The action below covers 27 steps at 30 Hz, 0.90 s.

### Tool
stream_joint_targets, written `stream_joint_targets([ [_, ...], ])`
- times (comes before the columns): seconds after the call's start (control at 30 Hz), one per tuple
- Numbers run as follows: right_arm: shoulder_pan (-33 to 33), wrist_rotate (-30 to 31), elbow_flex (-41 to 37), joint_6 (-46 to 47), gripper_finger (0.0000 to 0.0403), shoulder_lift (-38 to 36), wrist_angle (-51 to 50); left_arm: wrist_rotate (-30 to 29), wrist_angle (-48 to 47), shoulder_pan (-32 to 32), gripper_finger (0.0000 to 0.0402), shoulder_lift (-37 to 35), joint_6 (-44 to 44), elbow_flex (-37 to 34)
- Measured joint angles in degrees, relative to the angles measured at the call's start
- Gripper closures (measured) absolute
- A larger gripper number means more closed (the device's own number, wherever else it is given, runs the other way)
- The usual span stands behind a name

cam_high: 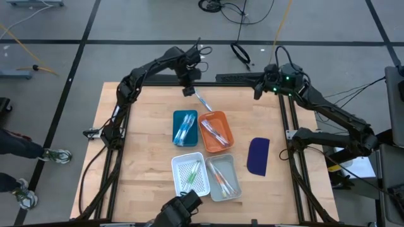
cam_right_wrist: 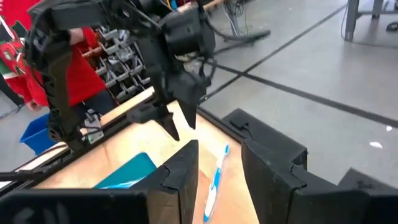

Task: Pick & Place Toothbrushes
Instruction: Adjust the blue toothbrush on the blue bin

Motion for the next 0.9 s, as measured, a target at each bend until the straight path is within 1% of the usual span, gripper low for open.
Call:
stream_joint_targets([
  [0.07,0.0,0.0,-1.0,0.4,0.0287,0.0,0.4,0.1,1.0,-0.4,0.0179,0.0,1.1,0.0],
  [0.27,0.0,-0.8,-3.1,2.4,0.0287,-0.3,6.3,0.2,4.8,-2.6,0.0179,0.0,1.3,0.0],
  [0.5,0.0,-1.5,-3.2,2.6,0.0287,-1.0,6.6,0.3,5.3,-4.6,0.0179,0.5,0.4,0.0],
  [0.8,0.0,-1.5,-3.2,3.1,0.0287,-3.2,6.5,0.1,7.6,-4.2,0.0179,0.5,-0.7,0.0],
  [0.9,0.0,-1.4,-3.2,3.1,0.0287,-3.6,6.5,0.1,10.1,-4.2,0.0179,0.5,-2.3,0.0],
])
